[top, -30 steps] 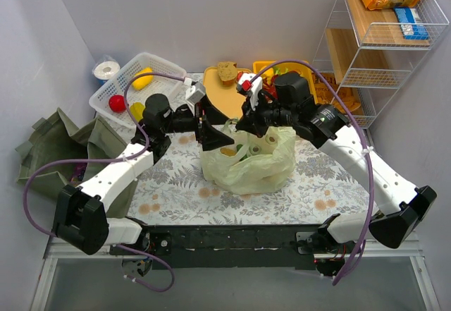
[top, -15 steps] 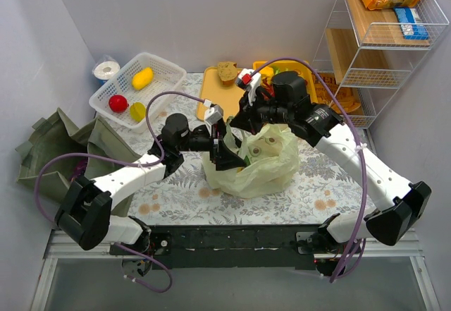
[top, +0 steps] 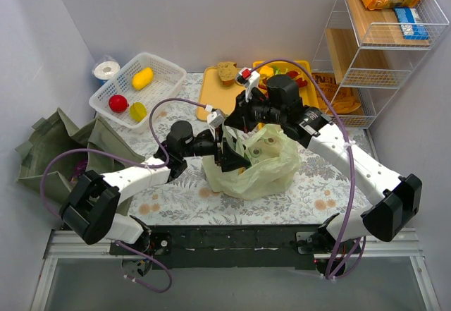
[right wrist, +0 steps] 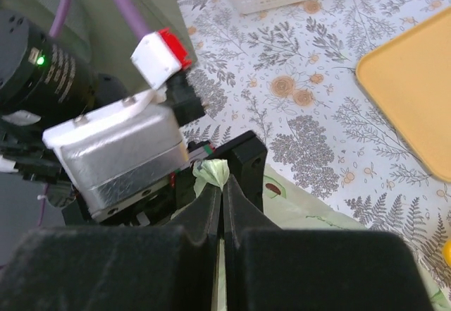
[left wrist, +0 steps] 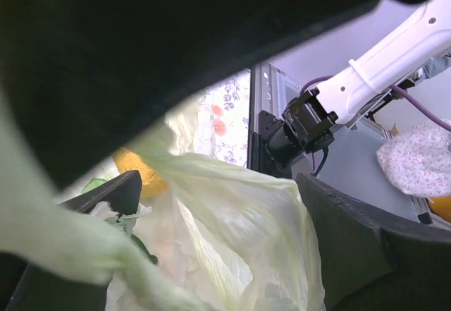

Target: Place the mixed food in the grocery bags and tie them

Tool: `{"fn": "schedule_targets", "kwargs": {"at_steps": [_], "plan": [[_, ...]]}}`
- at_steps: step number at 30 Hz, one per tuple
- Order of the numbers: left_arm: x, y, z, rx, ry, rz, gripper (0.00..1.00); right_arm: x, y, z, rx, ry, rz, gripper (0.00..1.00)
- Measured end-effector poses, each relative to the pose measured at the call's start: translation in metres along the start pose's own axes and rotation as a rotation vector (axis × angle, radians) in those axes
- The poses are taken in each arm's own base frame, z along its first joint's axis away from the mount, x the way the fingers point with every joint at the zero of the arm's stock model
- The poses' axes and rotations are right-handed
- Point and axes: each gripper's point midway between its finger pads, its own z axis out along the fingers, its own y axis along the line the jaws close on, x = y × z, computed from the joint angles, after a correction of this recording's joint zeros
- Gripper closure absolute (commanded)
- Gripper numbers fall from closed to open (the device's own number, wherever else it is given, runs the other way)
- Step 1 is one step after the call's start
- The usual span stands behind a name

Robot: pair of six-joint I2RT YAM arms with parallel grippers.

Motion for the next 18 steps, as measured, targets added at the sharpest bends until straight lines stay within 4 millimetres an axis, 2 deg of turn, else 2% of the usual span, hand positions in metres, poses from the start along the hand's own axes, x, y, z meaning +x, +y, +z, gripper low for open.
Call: {"fn": "schedule_targets", "kwargs": {"at_steps": [6,9,10,12,13,14,15,16,18], "plan": [[0.011,-0.004,0.002,0.010,0.022,-0.025,0.19,-0.005,-0.018,0.003,0.096,-0.031,0.052,0.99],[0.013,-0.003,0.002,0.006,0.024,-0.030,0.40,-0.005,-0.025,0.004,0.129,-0.038,0.066,0.99],[0.014,-0.003,0.002,0.003,0.026,-0.034,0.54,-0.005,-0.027,0.005,0.137,-0.038,0.071,0.99],[0.017,0.001,0.001,-0.015,0.028,-0.045,0.73,-0.004,-0.031,0.007,0.155,-0.036,0.079,0.99],[0.018,0.004,0.001,-0.032,0.026,-0.051,0.96,-0.003,-0.032,0.007,0.160,-0.034,0.081,0.93],[0.019,0.007,0.001,-0.052,0.024,-0.058,1.00,-0.003,-0.033,0.007,0.164,-0.033,0.082,0.89],[0.019,0.013,0.001,-0.083,0.021,-0.069,1.00,-0.002,-0.035,0.007,0.170,-0.031,0.083,0.84],[0.020,0.018,0.000,-0.113,0.019,-0.075,1.00,-0.002,-0.035,0.006,0.172,-0.030,0.083,0.65],[0.021,0.028,-0.001,-0.173,0.014,-0.091,1.00,-0.002,-0.038,0.005,0.177,-0.029,0.082,0.47]]}}
